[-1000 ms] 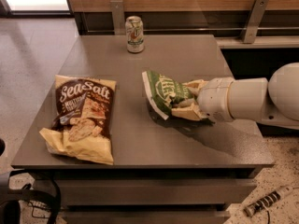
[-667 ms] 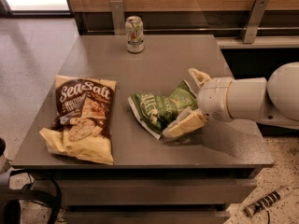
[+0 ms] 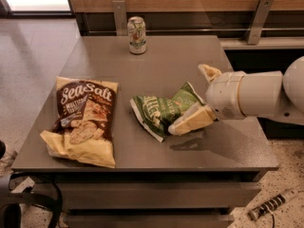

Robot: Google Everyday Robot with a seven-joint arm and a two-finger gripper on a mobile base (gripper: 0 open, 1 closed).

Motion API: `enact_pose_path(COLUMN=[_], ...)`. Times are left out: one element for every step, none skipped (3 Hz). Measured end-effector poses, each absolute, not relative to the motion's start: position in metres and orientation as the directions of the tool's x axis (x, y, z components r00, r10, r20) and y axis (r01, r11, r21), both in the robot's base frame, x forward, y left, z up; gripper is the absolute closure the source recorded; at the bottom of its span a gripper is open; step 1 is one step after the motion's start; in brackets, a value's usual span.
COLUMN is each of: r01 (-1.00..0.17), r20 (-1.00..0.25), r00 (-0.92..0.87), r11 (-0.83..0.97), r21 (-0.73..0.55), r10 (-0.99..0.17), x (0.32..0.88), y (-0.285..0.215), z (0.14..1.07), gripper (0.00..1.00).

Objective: Move green jalapeno chip bag near brown chip bag

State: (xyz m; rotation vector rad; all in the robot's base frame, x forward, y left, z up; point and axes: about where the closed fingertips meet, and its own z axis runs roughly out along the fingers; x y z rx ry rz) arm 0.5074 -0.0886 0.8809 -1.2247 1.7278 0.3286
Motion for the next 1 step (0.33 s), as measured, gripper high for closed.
enact_pose_path(r01=[-0.784], r20=[-0.807], r00=[-0.093], r11=[0.542], r21=[-0.301], r10=[-0.583], x=[0.4965], y=[-0.1061], z=[0.9232], gripper=[0.0])
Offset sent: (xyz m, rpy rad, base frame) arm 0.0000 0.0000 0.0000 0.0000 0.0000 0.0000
